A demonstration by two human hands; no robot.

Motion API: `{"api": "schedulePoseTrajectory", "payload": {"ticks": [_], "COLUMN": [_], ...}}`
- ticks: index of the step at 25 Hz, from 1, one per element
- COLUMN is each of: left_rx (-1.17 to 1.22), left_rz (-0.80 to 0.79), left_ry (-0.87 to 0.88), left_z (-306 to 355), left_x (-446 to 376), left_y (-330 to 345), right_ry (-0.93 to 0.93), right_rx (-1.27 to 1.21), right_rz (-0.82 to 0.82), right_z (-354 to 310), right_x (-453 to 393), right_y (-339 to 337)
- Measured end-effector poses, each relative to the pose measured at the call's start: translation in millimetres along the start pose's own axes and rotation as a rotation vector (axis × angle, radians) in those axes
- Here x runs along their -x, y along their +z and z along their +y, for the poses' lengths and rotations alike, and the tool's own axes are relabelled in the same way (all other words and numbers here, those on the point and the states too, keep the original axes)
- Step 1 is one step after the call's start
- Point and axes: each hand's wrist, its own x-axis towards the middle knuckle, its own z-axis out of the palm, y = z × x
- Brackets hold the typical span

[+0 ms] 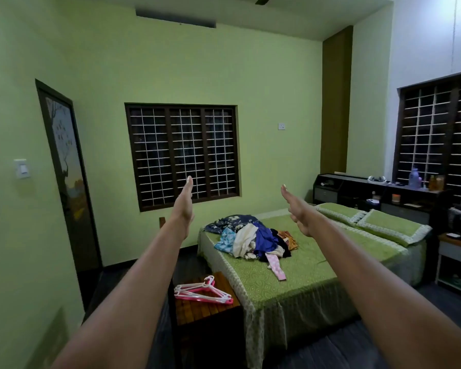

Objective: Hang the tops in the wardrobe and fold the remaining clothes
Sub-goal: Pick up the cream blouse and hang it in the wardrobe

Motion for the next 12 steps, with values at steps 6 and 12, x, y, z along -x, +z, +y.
{"api": "schedulePoseTrajectory", "payload": {"ticks": [6, 12], "left_rx": [-0.004, 0.021], "left_rz": [-0.001, 0.041], "left_ry": [0.0, 0.005], "left_z": [-34, -44], "left_x": [-122, -259], "left_y": [62, 121], "right_ry": [-0.048, -0.081], "right_rx": [-0.02, -0.099], "right_rz": [0.031, 0.082], "right_z": [17, 7], "right_x": [-133, -291], "right_y": [-37, -87]}}
